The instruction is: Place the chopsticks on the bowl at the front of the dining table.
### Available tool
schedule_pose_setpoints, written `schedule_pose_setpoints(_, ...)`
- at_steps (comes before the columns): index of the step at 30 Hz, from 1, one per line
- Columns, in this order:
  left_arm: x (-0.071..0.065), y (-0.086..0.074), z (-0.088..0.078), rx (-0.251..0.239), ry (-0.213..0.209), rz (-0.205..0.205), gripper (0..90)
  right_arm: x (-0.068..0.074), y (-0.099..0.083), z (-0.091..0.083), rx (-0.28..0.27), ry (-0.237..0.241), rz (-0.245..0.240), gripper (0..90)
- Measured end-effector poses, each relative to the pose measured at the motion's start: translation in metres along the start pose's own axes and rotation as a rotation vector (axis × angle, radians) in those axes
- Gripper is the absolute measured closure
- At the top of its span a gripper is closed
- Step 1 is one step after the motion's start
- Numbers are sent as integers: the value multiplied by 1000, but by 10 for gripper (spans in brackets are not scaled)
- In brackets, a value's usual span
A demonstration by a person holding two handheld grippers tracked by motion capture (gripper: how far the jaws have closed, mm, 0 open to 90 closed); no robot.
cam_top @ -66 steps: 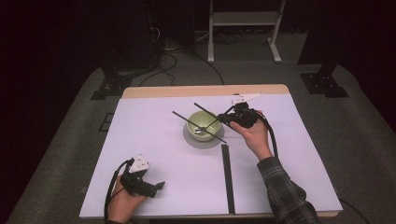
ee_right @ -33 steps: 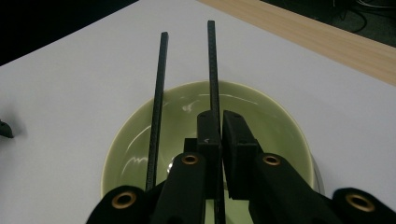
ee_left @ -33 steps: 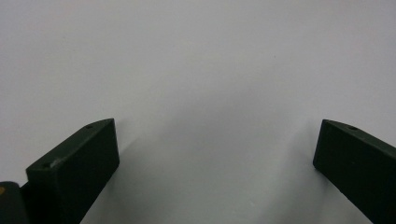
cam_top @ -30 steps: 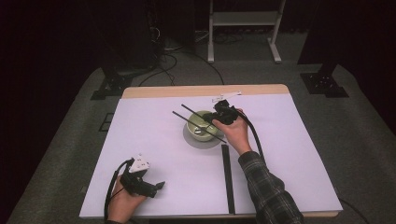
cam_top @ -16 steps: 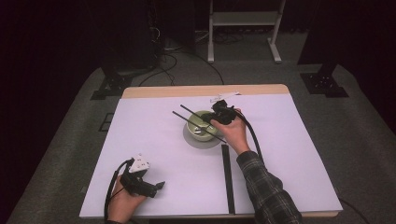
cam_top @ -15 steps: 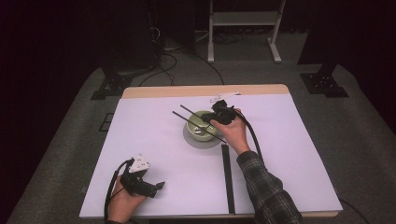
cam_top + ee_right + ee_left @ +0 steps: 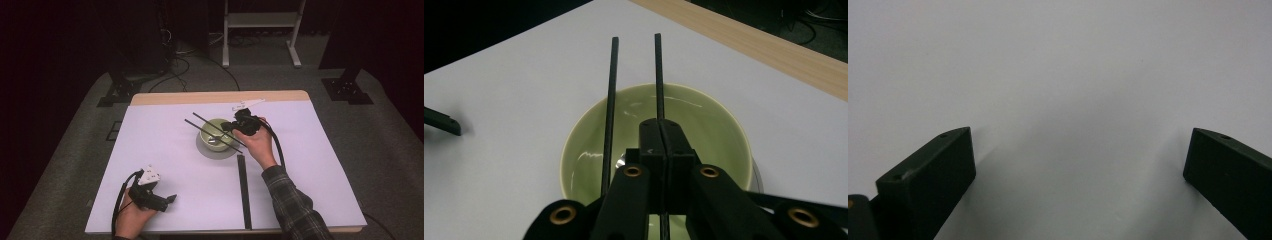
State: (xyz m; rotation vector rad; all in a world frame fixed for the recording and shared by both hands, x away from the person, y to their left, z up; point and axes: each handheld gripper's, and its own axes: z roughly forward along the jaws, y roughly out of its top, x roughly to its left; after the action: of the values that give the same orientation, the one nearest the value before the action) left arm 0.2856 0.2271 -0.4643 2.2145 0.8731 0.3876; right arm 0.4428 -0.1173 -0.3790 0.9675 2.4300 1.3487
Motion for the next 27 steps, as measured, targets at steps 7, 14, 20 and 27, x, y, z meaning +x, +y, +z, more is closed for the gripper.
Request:
schedule_pose_setpoints(7, 0, 0, 0, 0, 0, -1, 0, -3, -10, -25, -7, -13, -3, 899)
schedule_pose_setpoints(14, 0, 0, 0, 0, 0, 0, 0, -11, -28, -46, 0, -35, 1, 899)
schedule_pose_setpoints(20, 0, 0, 0, 2, -1, -1, 0, -16, -46, -55, 19, -39, 20, 899)
schedule_pose_setpoints(27, 0, 0, 0, 2, -1, -2, 0, -18, -63, -63, 21, -29, 31, 900)
